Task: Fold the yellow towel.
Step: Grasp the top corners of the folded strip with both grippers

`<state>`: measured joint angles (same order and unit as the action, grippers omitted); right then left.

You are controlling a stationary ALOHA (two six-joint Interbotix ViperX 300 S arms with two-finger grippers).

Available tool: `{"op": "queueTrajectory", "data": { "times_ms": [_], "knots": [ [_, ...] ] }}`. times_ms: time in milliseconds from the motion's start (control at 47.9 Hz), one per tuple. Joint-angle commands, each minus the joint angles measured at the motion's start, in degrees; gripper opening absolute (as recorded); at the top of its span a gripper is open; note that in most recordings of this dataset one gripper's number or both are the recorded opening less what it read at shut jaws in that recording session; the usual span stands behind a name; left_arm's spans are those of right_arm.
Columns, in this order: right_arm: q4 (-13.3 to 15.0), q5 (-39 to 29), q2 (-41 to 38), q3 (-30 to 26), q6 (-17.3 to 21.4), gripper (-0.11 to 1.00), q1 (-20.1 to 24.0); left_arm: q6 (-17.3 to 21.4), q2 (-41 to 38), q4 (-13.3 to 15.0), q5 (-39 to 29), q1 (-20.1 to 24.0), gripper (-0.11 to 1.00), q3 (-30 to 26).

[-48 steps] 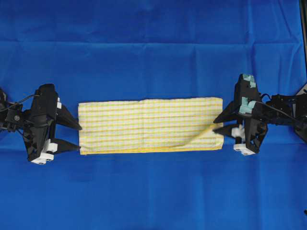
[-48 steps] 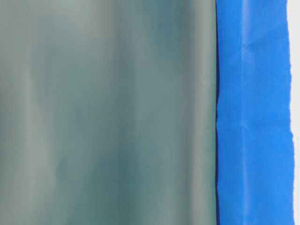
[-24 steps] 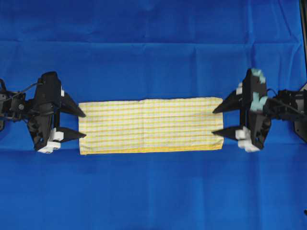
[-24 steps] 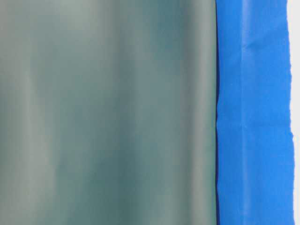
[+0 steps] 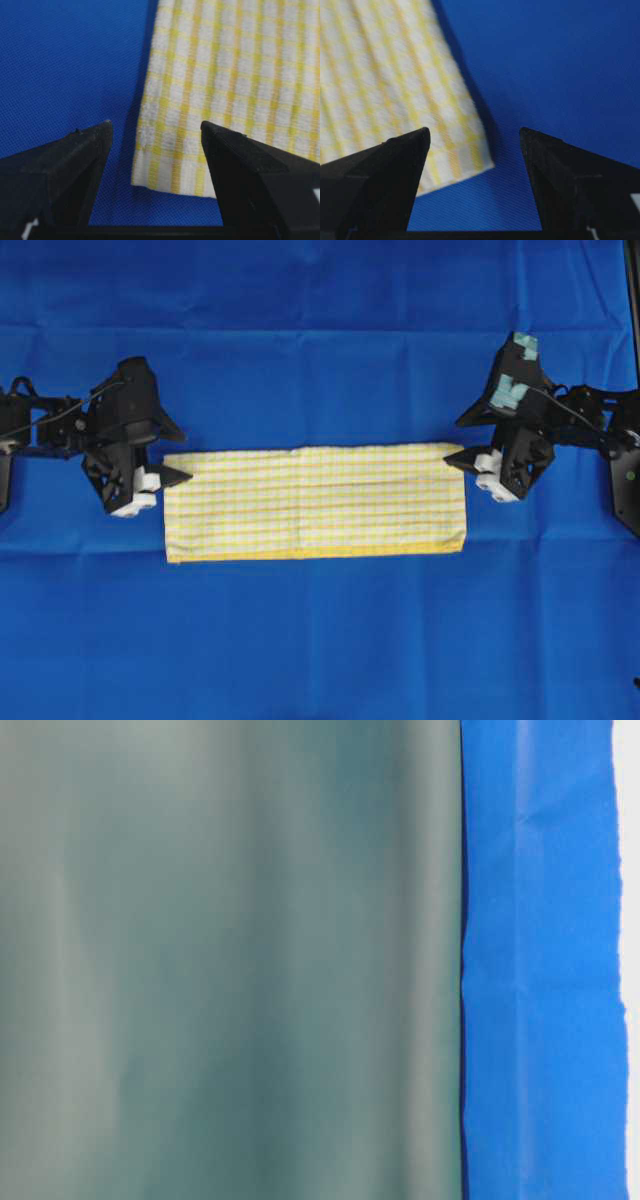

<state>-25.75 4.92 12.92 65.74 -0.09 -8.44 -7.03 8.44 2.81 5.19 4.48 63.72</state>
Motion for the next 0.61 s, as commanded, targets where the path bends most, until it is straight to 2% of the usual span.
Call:
{"op": "queueTrajectory", "data": {
  "times_ms": [0, 272, 334, 397, 439, 522, 585],
  "knots": [
    [0.18, 0.18, -1.49, -1.32, -0.26, 0.72, -0.44, 0.09, -1.23, -0.09, 0.18, 0.79, 0.64, -1.14],
    [0.18, -0.26, -4.66, -2.02, -0.7, 0.72, -0.62, -0.79, -4.75, 0.35, -1.32, 1.93, 0.62, -1.41],
    [0.18, -0.7, -4.66, -2.11, -0.88, 0.7, -0.62, -1.32, -4.83, 0.35, -2.81, 1.85, 0.57, -1.85],
    [0.26, -1.58, -4.66, -2.11, -1.58, 0.67, -0.26, -2.11, -5.01, 0.35, -4.13, 1.93, 0.45, -2.29],
    [0.7, -2.2, -4.66, -2.2, -2.11, 0.61, 0.09, -2.37, -5.1, 0.35, -4.66, 1.85, 0.36, -2.46],
    [1.23, -2.81, -4.66, -2.46, -3.08, 0.37, 1.49, -2.46, -5.27, 0.35, -5.36, 1.32, 0.15, -2.99],
    [1.23, -3.08, -4.57, -2.72, -3.6, 0.18, 2.2, -2.46, -5.36, 0.35, -5.54, 0.88, 0.03, -3.08]
  ]
}}
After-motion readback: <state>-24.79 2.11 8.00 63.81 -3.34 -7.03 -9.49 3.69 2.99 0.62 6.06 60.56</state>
